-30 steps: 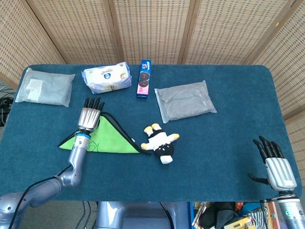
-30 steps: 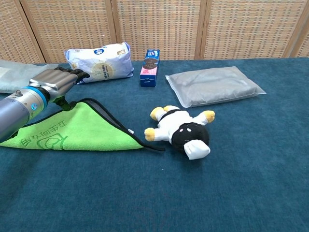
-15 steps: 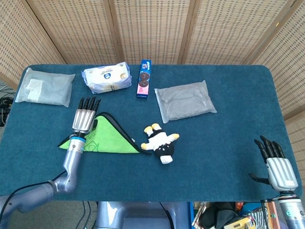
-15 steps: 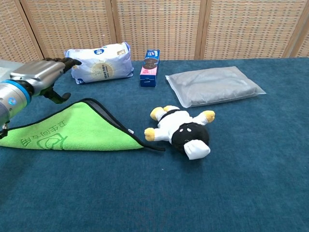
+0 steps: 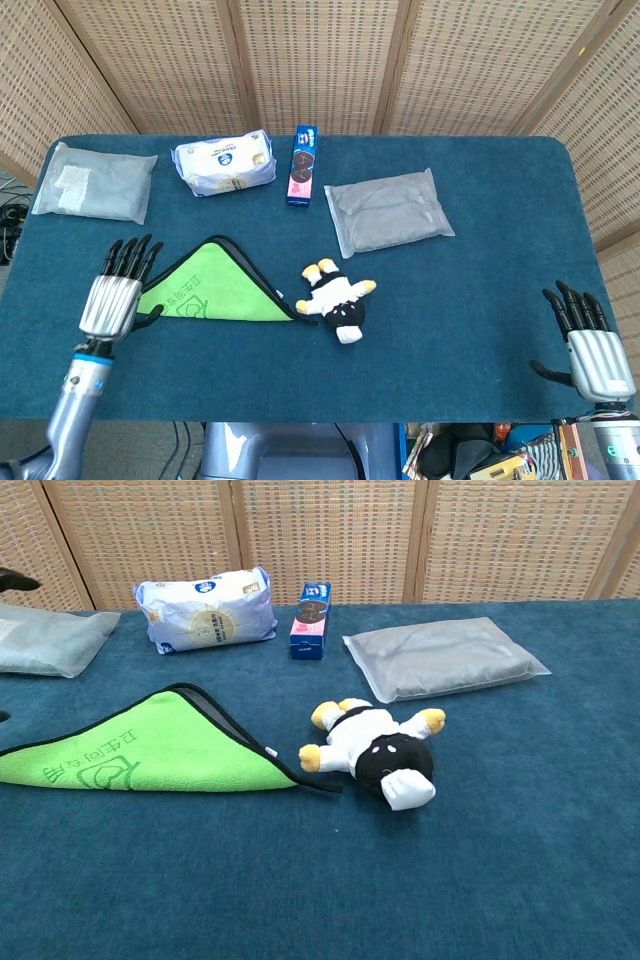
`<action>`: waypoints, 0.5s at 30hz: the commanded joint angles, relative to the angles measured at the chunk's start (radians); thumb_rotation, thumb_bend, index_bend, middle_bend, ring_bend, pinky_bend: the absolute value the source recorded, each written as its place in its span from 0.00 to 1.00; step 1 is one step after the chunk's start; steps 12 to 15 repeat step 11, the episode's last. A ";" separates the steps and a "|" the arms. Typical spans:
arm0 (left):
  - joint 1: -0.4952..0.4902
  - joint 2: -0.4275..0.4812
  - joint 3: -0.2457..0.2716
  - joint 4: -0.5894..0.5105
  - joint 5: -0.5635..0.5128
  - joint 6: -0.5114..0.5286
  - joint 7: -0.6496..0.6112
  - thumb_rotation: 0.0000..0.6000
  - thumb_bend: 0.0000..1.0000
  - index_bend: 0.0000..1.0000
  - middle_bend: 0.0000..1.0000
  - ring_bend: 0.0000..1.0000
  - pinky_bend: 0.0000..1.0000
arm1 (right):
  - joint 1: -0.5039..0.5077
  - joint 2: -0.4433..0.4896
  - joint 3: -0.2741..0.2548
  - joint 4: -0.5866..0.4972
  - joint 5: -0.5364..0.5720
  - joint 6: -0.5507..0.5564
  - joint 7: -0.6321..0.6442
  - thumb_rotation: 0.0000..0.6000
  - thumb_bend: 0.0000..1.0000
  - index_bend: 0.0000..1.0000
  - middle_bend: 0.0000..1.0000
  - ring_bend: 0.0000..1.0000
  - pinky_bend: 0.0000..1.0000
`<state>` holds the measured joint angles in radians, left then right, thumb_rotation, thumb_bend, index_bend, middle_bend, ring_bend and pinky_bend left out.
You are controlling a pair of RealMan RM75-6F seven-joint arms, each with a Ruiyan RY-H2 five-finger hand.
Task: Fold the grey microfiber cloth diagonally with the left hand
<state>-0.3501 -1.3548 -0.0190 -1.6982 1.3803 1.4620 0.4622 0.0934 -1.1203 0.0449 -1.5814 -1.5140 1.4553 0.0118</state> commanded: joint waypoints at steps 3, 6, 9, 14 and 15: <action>0.106 0.036 0.097 -0.025 0.097 0.108 0.025 1.00 0.20 0.00 0.00 0.00 0.00 | -0.006 0.003 0.000 -0.006 -0.008 0.016 -0.018 1.00 0.00 0.00 0.00 0.00 0.00; 0.143 0.037 0.127 -0.009 0.132 0.139 0.013 1.00 0.20 0.00 0.00 0.00 0.00 | -0.009 0.005 0.003 -0.010 -0.012 0.027 -0.027 1.00 0.00 0.00 0.00 0.00 0.00; 0.165 0.038 0.146 0.017 0.146 0.142 0.009 1.00 0.20 0.00 0.00 0.00 0.00 | -0.012 0.007 0.005 -0.015 -0.012 0.035 -0.027 1.00 0.00 0.00 0.00 0.00 0.00; 0.169 0.039 0.146 0.024 0.151 0.140 0.002 1.00 0.20 0.00 0.00 0.00 0.00 | -0.012 0.009 0.006 -0.014 -0.012 0.035 -0.026 1.00 0.00 0.00 0.00 0.00 0.00; 0.169 0.039 0.146 0.024 0.151 0.140 0.002 1.00 0.20 0.00 0.00 0.00 0.00 | -0.012 0.009 0.006 -0.014 -0.012 0.035 -0.026 1.00 0.00 0.00 0.00 0.00 0.00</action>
